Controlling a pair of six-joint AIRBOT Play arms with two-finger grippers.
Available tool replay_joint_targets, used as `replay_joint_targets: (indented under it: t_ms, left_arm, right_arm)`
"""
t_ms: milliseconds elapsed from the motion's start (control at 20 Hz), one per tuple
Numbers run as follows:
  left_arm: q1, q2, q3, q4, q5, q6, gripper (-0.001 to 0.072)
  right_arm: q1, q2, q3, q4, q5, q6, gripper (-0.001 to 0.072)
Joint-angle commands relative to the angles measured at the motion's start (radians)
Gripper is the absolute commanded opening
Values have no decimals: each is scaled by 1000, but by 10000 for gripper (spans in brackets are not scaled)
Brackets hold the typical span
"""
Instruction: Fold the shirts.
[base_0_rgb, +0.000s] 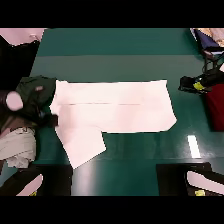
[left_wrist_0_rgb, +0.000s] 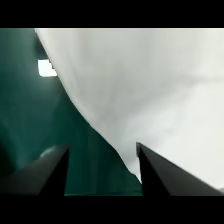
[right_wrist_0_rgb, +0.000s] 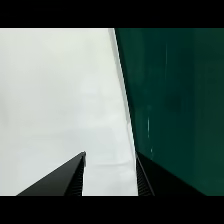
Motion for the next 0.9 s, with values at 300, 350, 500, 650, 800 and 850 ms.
replay_joint_targets:
  t_ms: [300,350,500,650,800,850]
  left_arm:
    - [0,190,-340,-201,74,-39,482]
    - [0,189,-347,-201,89,-39,482]
    - [0,189,-364,-226,131,-39,482]
    - [0,189,-365,-251,176,-39,480]
    - [0,189,-365,-251,182,-16,165]
    - [0,189,-365,-257,185,11,57]
  right_arm:
    - [61,31,0,5,-5,0,376]
    - [61,31,0,5,-5,0,376]
    - [60,31,-1,5,13,0,376]
    - [60,31,-1,4,26,0,376]
    - [49,31,-8,2,73,-1,376]
    - [39,31,-22,2,89,-1,376]
